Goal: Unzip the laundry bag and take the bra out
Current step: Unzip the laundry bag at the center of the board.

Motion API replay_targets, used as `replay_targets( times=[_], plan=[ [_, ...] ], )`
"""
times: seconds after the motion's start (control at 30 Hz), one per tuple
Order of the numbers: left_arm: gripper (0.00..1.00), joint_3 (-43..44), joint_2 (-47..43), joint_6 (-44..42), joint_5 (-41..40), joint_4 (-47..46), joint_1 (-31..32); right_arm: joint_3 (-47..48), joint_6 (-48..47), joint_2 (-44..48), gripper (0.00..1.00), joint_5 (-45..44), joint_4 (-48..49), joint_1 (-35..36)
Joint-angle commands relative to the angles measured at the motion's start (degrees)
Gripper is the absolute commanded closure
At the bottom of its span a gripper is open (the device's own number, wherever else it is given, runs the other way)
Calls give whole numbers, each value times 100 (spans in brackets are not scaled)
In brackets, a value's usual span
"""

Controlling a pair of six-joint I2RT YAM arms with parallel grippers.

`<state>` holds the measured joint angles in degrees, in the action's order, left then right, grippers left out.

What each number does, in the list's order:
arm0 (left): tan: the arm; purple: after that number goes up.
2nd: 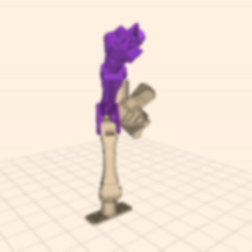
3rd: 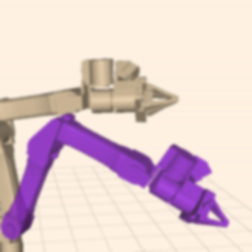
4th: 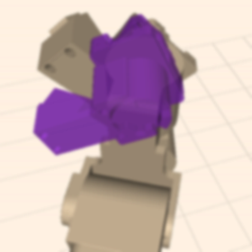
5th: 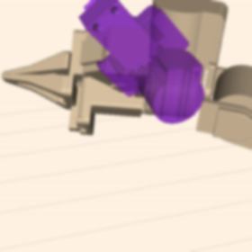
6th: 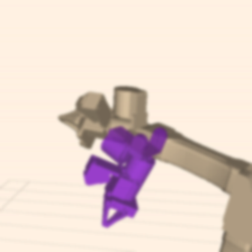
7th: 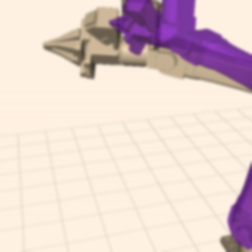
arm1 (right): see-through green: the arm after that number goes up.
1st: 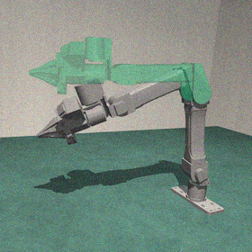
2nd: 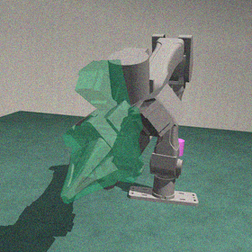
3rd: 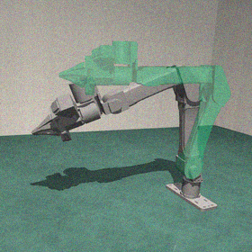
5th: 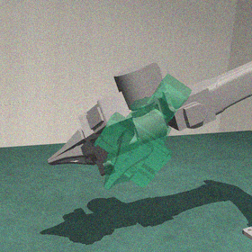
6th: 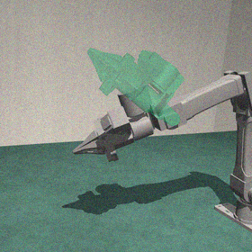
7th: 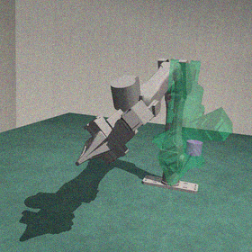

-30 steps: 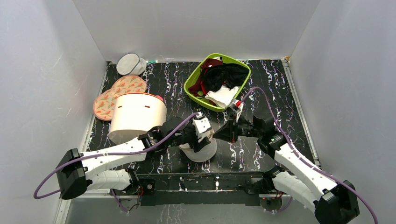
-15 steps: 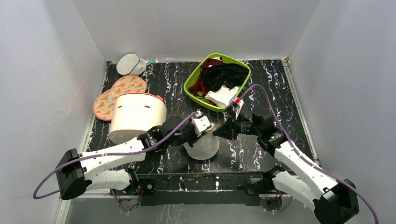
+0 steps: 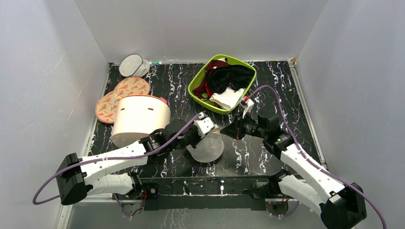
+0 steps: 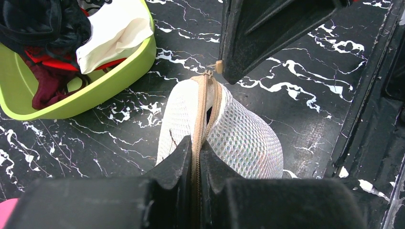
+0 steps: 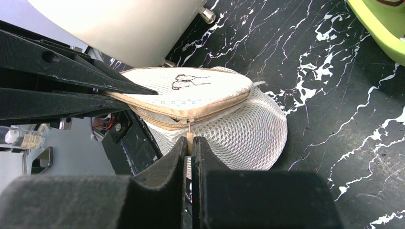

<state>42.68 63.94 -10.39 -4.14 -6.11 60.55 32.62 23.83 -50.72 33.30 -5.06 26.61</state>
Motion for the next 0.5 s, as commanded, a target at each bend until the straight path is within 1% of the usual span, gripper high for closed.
replay_targets(
  times=[0.0,0.07,0.1,0.17,0.27,0.3,0.37,0.43,0.47],
  plan=[
    [86,225,-214,-74,-227,117,-7,206,-89,47,100,-82,122,-83],
    [70,264,-213,-75,-117,177,-8,243,-137,9,100,352,292,-77],
    [60,265,-222,-76,-22,183,-9,259,-147,-25,100,631,368,-64],
    [40,256,-235,-49,232,165,-2,254,-112,-72,100,885,555,-8],
    [23,275,-226,49,556,131,-9,242,-1,-94,100,948,851,222],
    [19,265,-230,66,618,95,-9,251,25,-98,100,905,917,324],
    [17,258,-245,140,704,27,-7,285,42,-125,100,760,962,557],
    [20,251,-263,177,716,5,-6,325,20,-147,100,616,948,751],
    [23,250,-266,192,679,5,-6,338,4,-156,100,551,939,825]
  ],
)
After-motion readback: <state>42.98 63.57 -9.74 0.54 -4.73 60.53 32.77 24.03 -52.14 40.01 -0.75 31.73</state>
